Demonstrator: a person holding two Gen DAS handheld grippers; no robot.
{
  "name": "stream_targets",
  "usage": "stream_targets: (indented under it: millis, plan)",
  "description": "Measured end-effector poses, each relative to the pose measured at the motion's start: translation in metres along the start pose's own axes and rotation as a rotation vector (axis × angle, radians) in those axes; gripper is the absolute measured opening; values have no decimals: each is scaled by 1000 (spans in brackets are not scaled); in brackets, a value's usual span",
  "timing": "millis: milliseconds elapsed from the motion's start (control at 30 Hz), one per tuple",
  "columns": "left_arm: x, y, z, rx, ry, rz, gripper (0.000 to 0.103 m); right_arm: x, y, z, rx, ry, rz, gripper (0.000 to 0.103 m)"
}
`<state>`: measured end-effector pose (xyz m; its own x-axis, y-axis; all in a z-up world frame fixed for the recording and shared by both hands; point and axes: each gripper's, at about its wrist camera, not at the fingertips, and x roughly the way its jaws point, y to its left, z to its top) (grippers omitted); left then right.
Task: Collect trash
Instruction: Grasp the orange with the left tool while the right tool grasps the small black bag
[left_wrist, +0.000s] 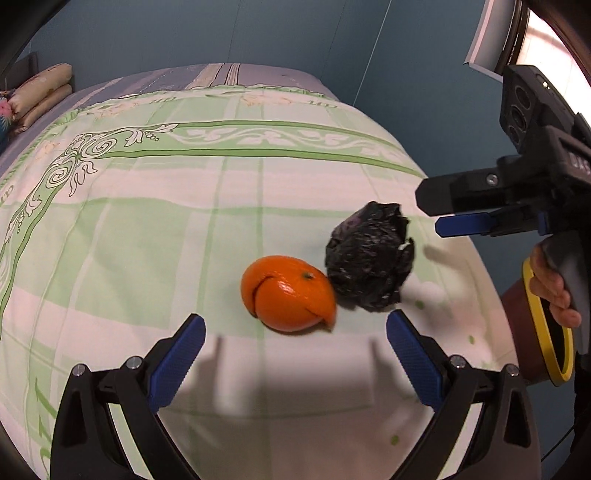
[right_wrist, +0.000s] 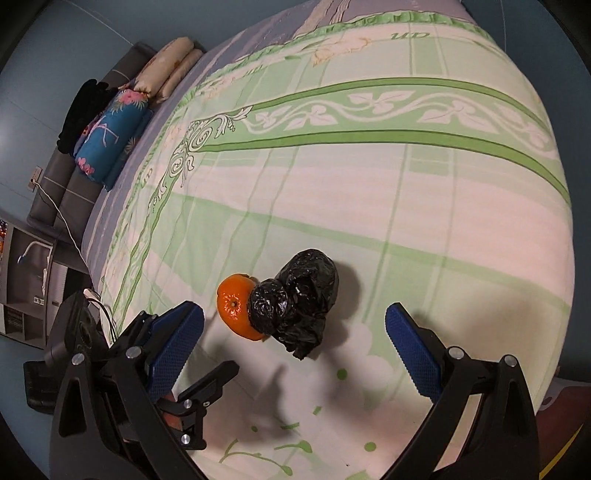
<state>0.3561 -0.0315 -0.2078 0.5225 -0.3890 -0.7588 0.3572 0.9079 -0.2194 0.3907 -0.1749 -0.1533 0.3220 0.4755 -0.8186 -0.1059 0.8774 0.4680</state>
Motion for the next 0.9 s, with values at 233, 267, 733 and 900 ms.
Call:
stream_targets:
  millis: [233, 267, 733, 900]
  plan:
    - [13, 8, 6, 2, 25, 0, 89, 17, 5, 5, -17, 49, -30, 86]
    - [14, 10, 7, -1, 29, -2, 88, 19, 5, 6, -23, 56, -35, 84]
    - [31, 10, 9, 12, 80, -38, 65, 39, 12, 13, -58, 101, -79, 49]
    - [36, 6, 12, 20, 84, -37, 57, 42, 13, 19, -76, 99, -98, 35]
